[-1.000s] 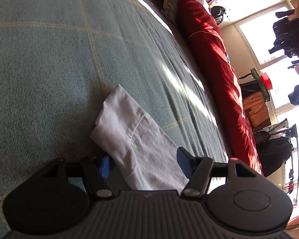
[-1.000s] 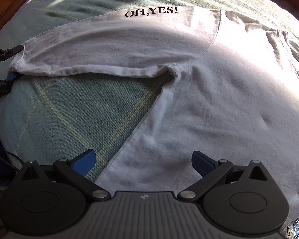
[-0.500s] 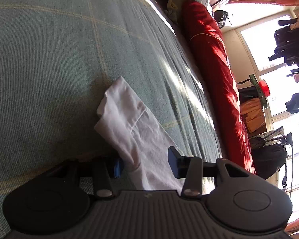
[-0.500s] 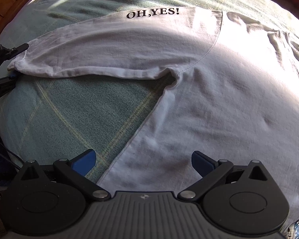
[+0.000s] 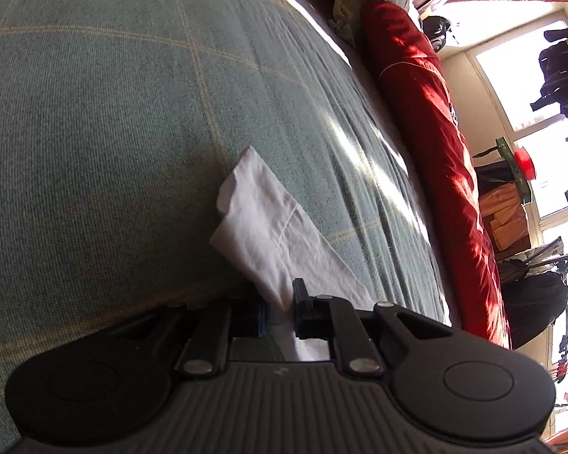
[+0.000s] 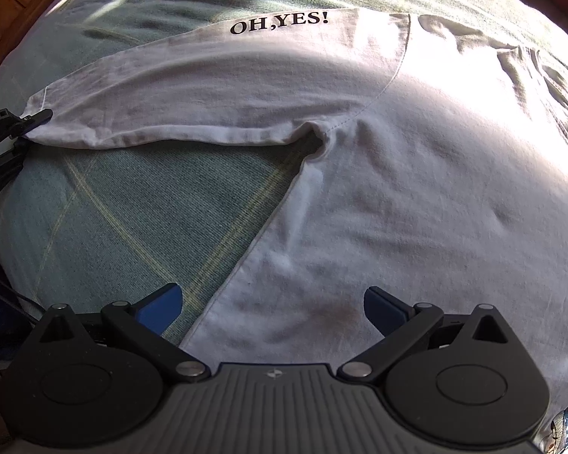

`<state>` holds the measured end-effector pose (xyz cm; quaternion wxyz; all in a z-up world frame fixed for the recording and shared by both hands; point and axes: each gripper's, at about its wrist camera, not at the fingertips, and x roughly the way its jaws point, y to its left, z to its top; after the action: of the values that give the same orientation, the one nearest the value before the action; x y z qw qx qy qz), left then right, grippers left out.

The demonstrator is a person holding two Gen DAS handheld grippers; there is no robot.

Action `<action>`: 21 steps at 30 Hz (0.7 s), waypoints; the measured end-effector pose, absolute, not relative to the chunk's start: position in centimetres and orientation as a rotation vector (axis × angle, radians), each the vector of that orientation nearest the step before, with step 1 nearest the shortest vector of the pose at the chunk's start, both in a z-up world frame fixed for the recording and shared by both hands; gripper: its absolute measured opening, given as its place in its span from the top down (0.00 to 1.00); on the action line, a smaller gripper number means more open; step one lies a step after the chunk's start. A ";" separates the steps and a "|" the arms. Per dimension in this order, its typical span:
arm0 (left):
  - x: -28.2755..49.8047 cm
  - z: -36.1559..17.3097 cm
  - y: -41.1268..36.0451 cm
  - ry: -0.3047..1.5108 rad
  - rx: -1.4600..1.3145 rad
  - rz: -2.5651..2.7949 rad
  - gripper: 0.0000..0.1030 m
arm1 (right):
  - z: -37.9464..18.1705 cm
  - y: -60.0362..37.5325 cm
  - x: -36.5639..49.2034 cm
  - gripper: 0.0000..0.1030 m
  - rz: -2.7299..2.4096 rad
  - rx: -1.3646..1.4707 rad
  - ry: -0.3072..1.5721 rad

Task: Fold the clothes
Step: 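Close the left gripper on the sleeve cuff, then lift the cuff and carry the shirt side over the body with the left gripper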

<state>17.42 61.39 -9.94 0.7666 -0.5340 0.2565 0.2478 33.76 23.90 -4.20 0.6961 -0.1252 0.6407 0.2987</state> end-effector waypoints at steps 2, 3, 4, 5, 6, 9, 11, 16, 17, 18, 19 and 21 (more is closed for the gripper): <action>17.6 -9.3 61.3 0.559 -1.147 0.535 0.89 | -4.1 23.7 33.7 0.00 0.667 -0.272 1.429; 17.8 -9.0 61.3 0.560 -1.138 0.534 0.89 | -4.1 23.6 33.7 0.00 0.666 -0.267 1.428; 17.9 -8.5 61.3 0.561 -1.124 0.530 0.89 | -4.0 23.5 33.7 0.00 0.663 -0.260 1.426; 18.1 -8.1 61.2 0.562 -1.110 0.527 0.89 | -4.0 23.4 33.6 0.00 0.662 -0.252 1.425; 18.4 -7.5 61.0 0.562 -1.093 0.521 0.89 | -3.9 23.3 33.6 0.00 0.661 -0.244 1.423; 19.2 -5.9 60.5 0.553 -1.061 0.492 0.89 | -3.7 22.8 33.4 0.00 0.660 -0.221 1.417; 19.8 -5.1 60.0 0.548 -1.044 0.477 0.90 | -3.6 22.3 33.2 0.00 0.660 -0.208 1.411; 21.7 -2.7 58.0 0.528 -1.013 0.417 0.90 | -3.3 20.2 33.1 0.00 0.660 -0.164 1.391; 22.2 -2.3 57.4 0.526 -1.009 0.404 0.90 | -3.3 19.8 33.1 0.00 0.662 -0.154 1.384; 22.6 -1.8 56.9 0.524 -1.004 0.390 0.90 | -3.2 19.3 33.1 0.00 0.665 -0.143 1.378; 23.1 -1.4 56.2 0.525 -0.999 0.378 0.90 | -3.1 18.7 33.1 0.00 0.667 -0.133 1.372; 24.2 -0.6 54.8 0.529 -0.987 0.350 0.90 | -2.8 17.5 33.0 0.00 0.669 -0.117 1.359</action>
<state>24.22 54.78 -0.61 0.8328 -0.4658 0.2494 0.1651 32.96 17.46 -2.77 0.7252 -0.0529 0.6160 0.3031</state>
